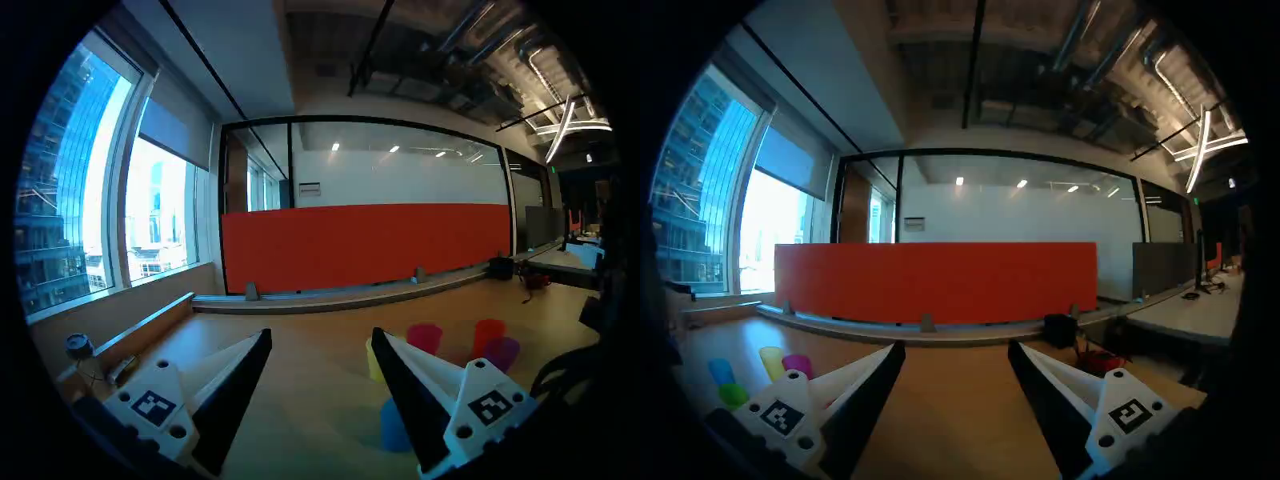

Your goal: Pour water

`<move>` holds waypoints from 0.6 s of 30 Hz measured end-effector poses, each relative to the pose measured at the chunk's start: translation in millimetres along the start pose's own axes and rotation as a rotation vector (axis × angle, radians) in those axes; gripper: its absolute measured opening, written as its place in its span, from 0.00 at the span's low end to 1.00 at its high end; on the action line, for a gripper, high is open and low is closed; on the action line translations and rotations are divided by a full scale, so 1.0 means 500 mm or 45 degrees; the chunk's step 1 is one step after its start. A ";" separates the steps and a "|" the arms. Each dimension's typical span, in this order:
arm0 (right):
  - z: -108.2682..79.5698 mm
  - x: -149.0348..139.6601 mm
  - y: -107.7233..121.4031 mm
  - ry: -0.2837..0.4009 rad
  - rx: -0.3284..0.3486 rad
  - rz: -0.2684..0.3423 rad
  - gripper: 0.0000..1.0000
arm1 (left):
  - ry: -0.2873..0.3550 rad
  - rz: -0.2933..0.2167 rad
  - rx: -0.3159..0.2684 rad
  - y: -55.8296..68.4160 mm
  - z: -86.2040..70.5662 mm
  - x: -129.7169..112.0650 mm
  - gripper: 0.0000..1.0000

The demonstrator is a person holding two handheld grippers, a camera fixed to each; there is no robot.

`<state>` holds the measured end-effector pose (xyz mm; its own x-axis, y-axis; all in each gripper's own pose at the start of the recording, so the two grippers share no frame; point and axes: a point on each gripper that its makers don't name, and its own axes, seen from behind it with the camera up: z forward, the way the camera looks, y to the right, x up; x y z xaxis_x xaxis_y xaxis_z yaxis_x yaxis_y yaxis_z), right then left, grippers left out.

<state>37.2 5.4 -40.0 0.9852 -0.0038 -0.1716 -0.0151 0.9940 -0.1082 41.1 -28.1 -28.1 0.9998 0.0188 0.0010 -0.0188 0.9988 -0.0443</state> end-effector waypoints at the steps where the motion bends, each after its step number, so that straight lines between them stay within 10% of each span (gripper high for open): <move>1: -0.001 0.001 0.001 0.002 -0.003 0.001 1.00 | 0.003 -0.007 -0.001 0.001 0.001 0.001 0.93; 18: -0.013 0.003 0.001 0.022 -0.024 0.027 0.99 | 0.029 -0.031 0.033 -0.004 0.017 -0.025 0.93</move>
<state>37.6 5.4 -46.5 0.9816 0.0151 -0.1906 -0.0391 0.9917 -0.1226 28.6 -30.1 -19.7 0.9998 -0.0060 -0.0212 0.0056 0.9998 -0.0185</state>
